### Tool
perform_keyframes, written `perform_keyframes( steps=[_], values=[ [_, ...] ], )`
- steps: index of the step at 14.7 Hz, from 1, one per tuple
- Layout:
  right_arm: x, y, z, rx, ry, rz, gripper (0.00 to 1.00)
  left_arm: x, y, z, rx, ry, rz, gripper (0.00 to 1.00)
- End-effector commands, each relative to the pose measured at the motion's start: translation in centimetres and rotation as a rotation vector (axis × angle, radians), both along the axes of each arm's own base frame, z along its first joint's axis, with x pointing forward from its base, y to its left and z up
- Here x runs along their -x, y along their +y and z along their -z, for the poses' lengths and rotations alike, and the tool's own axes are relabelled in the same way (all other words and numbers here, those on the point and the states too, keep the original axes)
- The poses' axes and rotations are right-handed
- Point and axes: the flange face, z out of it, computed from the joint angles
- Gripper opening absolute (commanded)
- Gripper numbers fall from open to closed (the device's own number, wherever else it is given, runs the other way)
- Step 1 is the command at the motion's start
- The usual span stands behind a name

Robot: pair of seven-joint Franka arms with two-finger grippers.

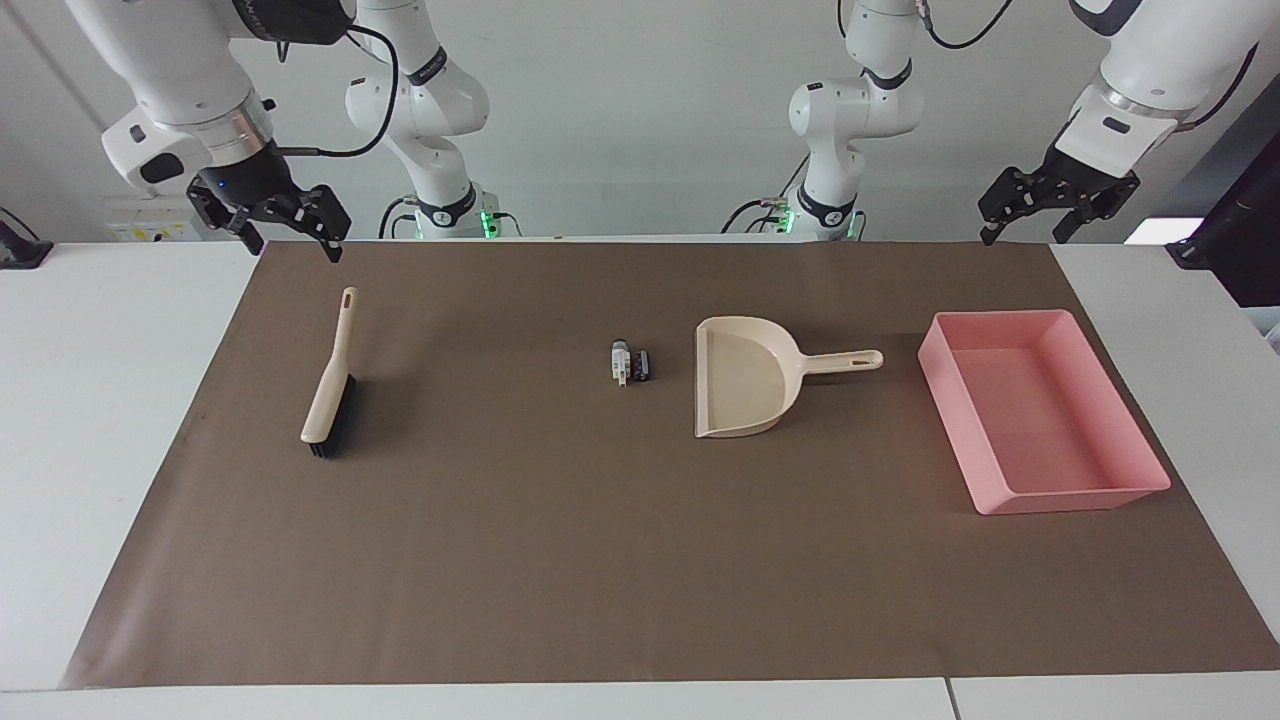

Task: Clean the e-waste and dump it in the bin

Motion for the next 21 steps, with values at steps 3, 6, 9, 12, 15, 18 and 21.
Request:
perform_keyframes(
  steps=[3, 6, 9, 12, 15, 18, 21],
  values=[
    [-0.1, -0.3, 0.1, -0.018, -0.008, -0.014, 1.0, 0.7, 0.1, -0.1, 0.01, -0.035, -0.015, 0.99],
    [-0.1, -0.3, 0.1, -0.018, -0.008, -0.014, 1.0, 0.6, 0.1, -0.1, 0.006, -0.04, -0.008, 0.99],
    [-0.1, -0.3, 0.1, -0.017, -0.008, -0.012, 1.0, 0.4, 0.2, -0.2, 0.0, -0.054, -0.016, 0.99],
    [-0.1, -0.5, 0.1, -0.017, -0.009, -0.002, 1.0, 0.4, 0.1, -0.2, -0.002, -0.054, -0.013, 0.99],
    [0.0, -0.6, 0.0, -0.018, -0.005, -0.009, 1.0, 0.2, -0.2, -0.4, 0.0, -0.065, -0.014, 0.99],
    [0.4, -0.7, -1.0, -0.02, -0.054, -0.009, 1.0, 0.3, -1.6, -0.4, -0.002, -0.07, 0.021, 0.98],
    [2.2, -1.4, 4.6, -0.022, -0.042, -0.003, 1.0, 0.3, -3.4, -0.3, 0.001, -0.09, 0.154, 0.92]
  ],
)
